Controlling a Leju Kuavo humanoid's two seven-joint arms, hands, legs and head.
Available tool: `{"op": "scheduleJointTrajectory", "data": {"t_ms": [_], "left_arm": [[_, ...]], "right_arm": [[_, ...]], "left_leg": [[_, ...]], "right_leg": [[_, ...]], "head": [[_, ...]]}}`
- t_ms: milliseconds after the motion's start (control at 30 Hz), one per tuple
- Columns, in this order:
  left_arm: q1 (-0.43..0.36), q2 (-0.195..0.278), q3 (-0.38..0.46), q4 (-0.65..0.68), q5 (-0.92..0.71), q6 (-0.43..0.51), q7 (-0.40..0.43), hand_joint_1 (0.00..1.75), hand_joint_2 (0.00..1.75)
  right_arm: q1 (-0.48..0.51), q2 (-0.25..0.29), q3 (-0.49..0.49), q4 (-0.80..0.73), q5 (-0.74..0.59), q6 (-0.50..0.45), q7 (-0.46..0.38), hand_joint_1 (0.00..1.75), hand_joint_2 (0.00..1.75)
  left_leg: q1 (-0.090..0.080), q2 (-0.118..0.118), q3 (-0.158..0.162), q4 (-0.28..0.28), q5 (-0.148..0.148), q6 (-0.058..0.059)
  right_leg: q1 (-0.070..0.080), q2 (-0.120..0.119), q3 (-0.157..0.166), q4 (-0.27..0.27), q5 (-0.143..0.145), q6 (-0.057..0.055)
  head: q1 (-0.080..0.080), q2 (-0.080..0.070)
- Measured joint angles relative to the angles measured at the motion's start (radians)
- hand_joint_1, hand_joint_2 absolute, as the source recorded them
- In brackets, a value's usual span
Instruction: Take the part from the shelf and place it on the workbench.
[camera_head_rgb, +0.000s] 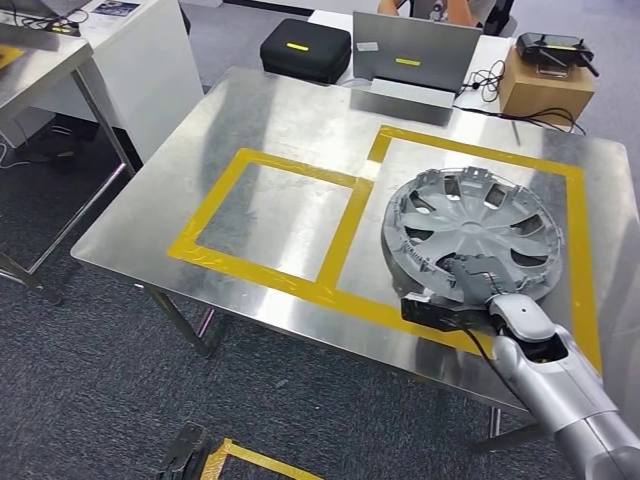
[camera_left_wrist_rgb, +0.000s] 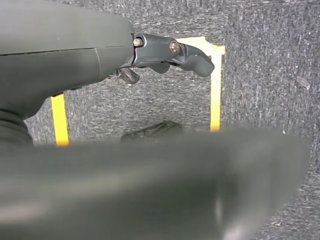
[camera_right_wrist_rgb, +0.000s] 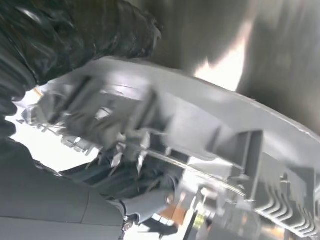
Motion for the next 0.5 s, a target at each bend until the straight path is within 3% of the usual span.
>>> {"op": "scheduleJointTrajectory", "data": {"t_ms": [100, 300, 500], "left_arm": [[0.005, 0.002, 0.001, 0.0, 0.006, 0.0, -0.006, 0.0, 0.0], [0.012, 0.004, 0.004, 0.0, 0.02, 0.004, -0.025, 0.0, 0.0], [0.02, 0.008, 0.013, 0.0, 0.028, 0.009, -0.037, 0.0, 0.0]], "right_arm": [[0.012, -0.004, -0.007, -0.013, -0.061, 0.059, 0.011, 0.0, 0.0], [0.052, -0.048, -0.012, -0.114, -0.178, 0.186, 0.052, 0.0, 0.0], [0.118, -0.112, -0.011, -0.262, -0.178, 0.168, 0.086, 0.0, 0.0]], "left_leg": [[0.0, 0.0, 0.0, 0.0, 0.0, 0.0], [0.0, -0.002, -0.002, 0.0, 0.0, 0.0], [0.0, -0.002, -0.002, 0.0, 0.0, 0.0]], "right_leg": [[0.0, 0.0, 0.0, 0.0, 0.0, 0.0], [0.0, -0.002, -0.001, 0.0, 0.0, 0.0], [0.0, -0.003, -0.002, 0.0, 0.0, 0.0]], "head": [[0.0, 0.0], [0.0, 0.0], [0.0, 0.0]]}}
